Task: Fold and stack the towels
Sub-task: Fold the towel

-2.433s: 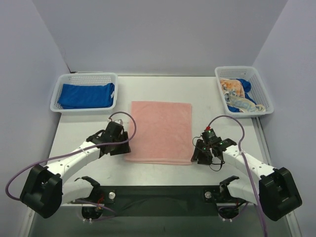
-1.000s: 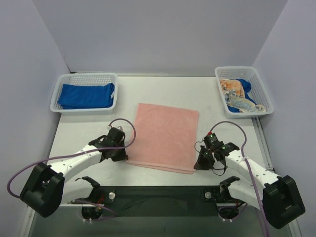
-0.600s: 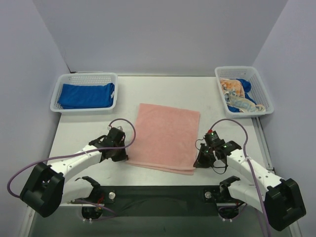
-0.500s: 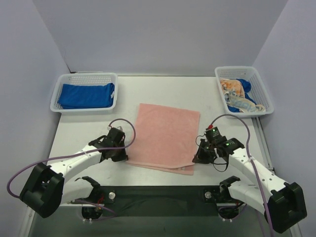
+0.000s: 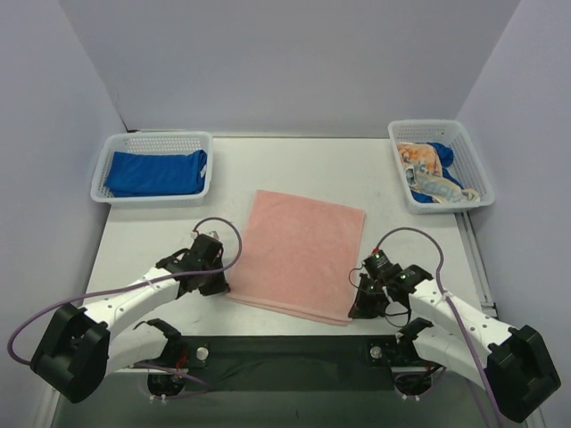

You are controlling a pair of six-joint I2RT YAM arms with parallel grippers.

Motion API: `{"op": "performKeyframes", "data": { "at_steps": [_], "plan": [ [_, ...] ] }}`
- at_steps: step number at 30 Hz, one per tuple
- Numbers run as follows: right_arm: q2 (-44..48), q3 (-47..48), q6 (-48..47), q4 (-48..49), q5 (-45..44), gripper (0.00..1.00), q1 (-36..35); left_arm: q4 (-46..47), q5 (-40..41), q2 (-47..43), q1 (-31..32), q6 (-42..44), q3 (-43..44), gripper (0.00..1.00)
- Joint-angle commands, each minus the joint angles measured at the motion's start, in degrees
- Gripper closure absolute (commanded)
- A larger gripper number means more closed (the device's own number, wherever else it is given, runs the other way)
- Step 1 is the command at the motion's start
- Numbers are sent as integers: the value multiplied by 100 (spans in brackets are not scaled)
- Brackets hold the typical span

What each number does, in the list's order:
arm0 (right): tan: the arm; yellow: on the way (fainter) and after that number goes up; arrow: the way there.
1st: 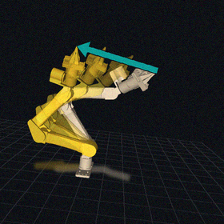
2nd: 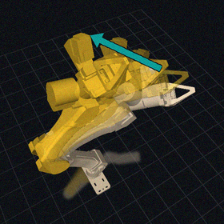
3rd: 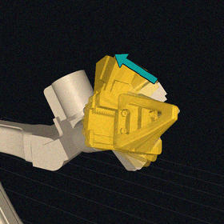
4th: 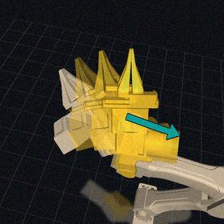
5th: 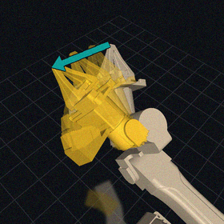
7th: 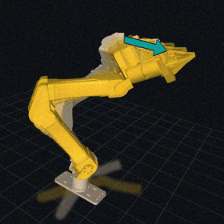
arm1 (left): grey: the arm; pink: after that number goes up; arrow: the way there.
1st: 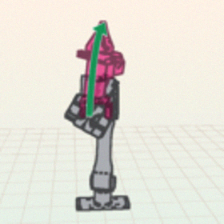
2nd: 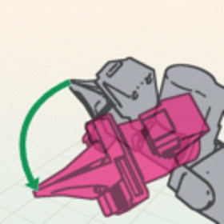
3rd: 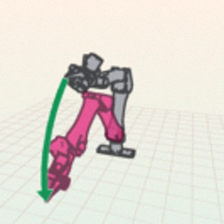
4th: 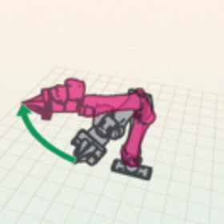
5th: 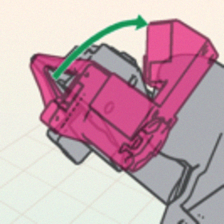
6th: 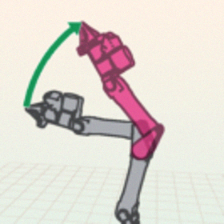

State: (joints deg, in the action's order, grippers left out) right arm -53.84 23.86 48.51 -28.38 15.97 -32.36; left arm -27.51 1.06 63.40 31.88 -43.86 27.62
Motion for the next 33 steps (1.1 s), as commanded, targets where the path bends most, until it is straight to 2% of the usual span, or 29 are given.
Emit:
{"op": "performKeyframes", "data": {
  "at_steps": [1, 9, 11, 14, 15, 16, 17, 19, 25, 28, 30, 33],
  "plan": [
    [-21, -555, 281, 139, -101, 100, -34, -53, 61, -143, -41, -141, -89, 99],
    [233, -1015, 545, 263, -445, 100, -34, -62, 61, -310, -235, -71, -116, 96],
    [322, -919, 563, 158, -402, 89, -51, -114, 35, -345, -243, -1, -29, 91],
    [576, -525, 388, -236, -515, 71, -42, -316, 61, -529, -243, 148, 208, 74],
    [699, -383, 309, -377, -576, 64, -42, -456, 78, -591, -243, 193, 279, 66],
    [743, -208, 221, -500, -629, 61, -42, -536, 105, -644, -243, 228, 349, 48],
    [779, 125, 133, -719, -752, 59, -42, -632, 175, -766, -235, 315, 454, 38],
    [683, 487, -183, -870, -875, 56, -51, -878, 245, -855, -235, 404, 735, 22],
    [-55, 1630, -886, -932, -1315, 56, -42, -1143, 184, -794, -51, 606, 1394, 21],
    [-564, 1972, -1290, -731, -1456, 57, 89, -1029, 105, -548, 116, 676, 1623, 26],
    [-976, 2070, -1475, -371, -1325, 58, 238, -793, 79, -197, 239, 790, 1720, 31],
    [-1469, 2263, -1774, 77, -1052, 58, 782, -450, 26, 409, 275, 1098, 2010, 31]
  ]
}}
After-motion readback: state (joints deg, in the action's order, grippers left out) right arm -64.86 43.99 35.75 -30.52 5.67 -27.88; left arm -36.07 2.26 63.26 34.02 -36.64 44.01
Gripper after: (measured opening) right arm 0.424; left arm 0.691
